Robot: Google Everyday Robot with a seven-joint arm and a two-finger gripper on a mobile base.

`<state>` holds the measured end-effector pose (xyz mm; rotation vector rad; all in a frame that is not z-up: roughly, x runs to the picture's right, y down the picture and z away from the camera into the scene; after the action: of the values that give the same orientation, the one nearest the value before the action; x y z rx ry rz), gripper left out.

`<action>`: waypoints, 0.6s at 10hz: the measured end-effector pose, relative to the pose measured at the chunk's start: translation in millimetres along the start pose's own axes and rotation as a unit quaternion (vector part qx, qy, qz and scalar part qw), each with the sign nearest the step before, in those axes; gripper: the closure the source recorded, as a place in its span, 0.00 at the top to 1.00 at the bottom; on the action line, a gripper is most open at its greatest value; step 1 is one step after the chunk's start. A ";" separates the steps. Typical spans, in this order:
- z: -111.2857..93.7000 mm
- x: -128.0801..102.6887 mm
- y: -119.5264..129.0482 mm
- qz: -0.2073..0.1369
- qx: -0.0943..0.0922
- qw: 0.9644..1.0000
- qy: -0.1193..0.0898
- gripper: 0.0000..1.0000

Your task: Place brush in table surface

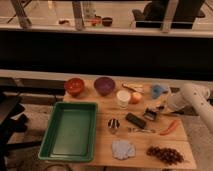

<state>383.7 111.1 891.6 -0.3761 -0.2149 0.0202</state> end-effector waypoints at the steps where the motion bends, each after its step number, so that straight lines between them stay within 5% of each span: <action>1: -4.4 -0.7 -3.5 -0.001 0.009 1.000 0.000 0.01; 6: -23.9 1.6 -13.6 0.002 0.046 0.999 0.000 0.01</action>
<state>390.0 89.9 875.2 -0.2854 -0.2115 0.0345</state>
